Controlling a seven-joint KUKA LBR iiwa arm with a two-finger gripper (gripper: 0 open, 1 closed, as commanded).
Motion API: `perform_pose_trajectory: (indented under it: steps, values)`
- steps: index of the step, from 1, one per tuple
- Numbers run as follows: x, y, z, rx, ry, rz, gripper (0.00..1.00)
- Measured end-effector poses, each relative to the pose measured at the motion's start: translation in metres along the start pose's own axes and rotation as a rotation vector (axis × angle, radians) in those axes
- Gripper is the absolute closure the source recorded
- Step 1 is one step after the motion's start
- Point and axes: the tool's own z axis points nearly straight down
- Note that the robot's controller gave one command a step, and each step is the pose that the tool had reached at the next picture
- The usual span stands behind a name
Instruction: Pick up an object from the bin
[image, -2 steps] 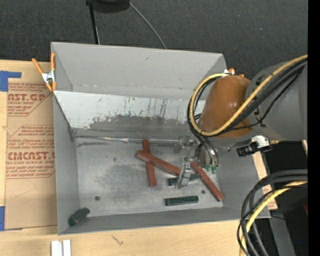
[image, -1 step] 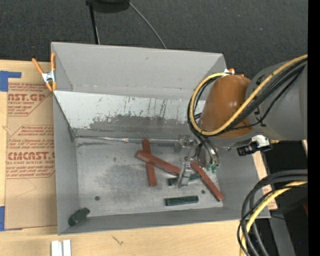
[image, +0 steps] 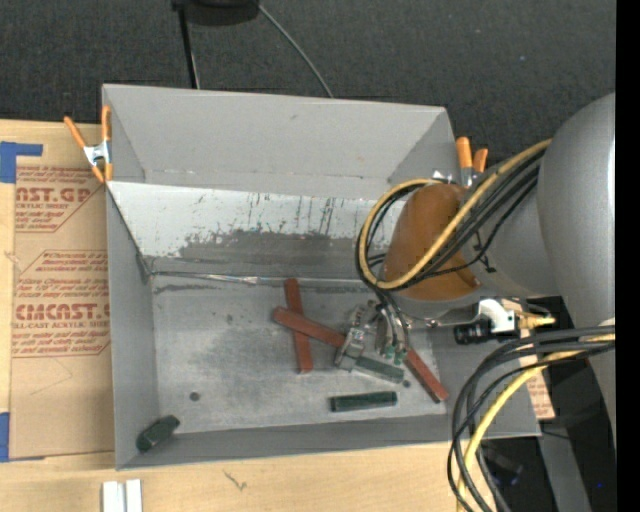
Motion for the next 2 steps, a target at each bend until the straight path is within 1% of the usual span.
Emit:
perform_pose_trajectory:
  steps: [1,2]
  values:
    - [0.0,0.0,0.0,0.0,0.0,0.0,1.0]
    - [-0.006,0.001,-0.201,0.0,-0.006,0.022,1.0]
